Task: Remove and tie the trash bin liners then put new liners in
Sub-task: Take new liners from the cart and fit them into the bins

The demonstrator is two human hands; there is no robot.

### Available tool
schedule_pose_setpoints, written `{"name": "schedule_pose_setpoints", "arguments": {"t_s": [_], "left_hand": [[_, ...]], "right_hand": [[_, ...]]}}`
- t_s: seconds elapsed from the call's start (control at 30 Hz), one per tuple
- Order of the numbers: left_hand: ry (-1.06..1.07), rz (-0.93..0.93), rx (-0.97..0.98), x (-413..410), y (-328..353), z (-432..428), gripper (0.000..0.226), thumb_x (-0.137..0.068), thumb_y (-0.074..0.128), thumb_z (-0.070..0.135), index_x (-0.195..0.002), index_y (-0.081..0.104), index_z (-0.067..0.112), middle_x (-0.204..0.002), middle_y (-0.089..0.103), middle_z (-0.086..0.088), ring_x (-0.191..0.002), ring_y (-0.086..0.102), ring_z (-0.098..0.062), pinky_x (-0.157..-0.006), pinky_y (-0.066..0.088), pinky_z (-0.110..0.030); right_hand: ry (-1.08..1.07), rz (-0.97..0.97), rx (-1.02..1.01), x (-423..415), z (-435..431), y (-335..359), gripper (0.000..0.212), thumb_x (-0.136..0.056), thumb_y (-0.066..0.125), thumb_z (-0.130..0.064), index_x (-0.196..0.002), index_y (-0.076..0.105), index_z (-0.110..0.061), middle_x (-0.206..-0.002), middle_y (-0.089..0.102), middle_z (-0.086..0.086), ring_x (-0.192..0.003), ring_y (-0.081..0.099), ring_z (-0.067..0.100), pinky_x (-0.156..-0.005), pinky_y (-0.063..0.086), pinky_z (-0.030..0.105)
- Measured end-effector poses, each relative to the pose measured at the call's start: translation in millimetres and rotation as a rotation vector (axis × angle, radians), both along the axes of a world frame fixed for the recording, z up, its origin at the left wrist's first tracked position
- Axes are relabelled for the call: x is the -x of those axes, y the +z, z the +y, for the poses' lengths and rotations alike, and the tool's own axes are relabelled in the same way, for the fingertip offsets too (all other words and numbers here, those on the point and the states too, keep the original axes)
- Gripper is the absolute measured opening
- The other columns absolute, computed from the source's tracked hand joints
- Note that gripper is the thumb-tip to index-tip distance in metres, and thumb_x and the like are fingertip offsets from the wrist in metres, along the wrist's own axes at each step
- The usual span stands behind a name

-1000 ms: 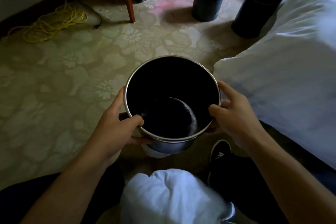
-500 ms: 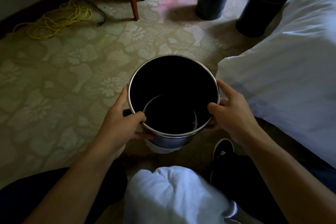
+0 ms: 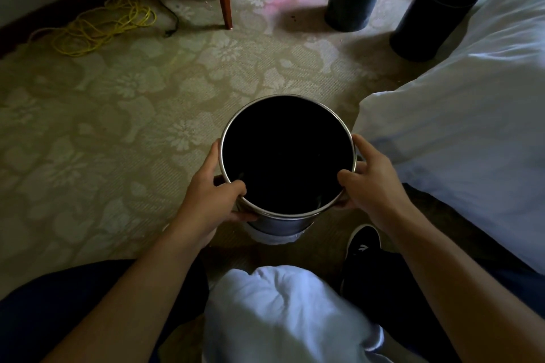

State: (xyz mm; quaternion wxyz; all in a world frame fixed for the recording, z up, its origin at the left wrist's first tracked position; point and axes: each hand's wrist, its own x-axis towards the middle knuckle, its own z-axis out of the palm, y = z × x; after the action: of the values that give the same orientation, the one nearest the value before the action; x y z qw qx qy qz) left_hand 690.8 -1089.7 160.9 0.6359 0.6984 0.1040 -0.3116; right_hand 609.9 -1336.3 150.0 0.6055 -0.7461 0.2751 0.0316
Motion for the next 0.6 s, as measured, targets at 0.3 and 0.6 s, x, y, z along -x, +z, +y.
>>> {"name": "schedule_pose_setpoints", "arguments": {"t_s": [0.3, 0.6], "left_hand": [[0.031, 0.076, -0.039, 7.2, -31.3, -3.4, 0.096, -0.087, 0.053, -0.012, -0.145, 0.03, 0.061, -0.134, 0.052, -0.007, -0.116, 0.057, -0.032, -0.061, 0.061, -0.048], [0.053, 0.104, -0.064, 11.4, -66.9, -7.2, 0.099, -0.085, 0.051, -0.014, -0.142, 0.029, 0.063, -0.142, 0.046, -0.005, -0.122, 0.052, -0.038, -0.064, 0.06, -0.059]], "right_hand": [[0.011, 0.05, 0.16, 5.8, 9.4, -24.5, 0.062, -0.088, 0.058, 0.001, -0.123, 0.05, -0.049, -0.108, 0.066, -0.004, -0.097, 0.07, 0.029, -0.057, 0.063, 0.044], [-0.063, 0.141, 0.194, 6.7, 23.8, -49.8, 0.07, -0.086, 0.053, -0.001, -0.138, 0.045, -0.047, -0.113, 0.057, -0.005, -0.099, 0.061, 0.028, -0.05, 0.062, 0.039]]}}
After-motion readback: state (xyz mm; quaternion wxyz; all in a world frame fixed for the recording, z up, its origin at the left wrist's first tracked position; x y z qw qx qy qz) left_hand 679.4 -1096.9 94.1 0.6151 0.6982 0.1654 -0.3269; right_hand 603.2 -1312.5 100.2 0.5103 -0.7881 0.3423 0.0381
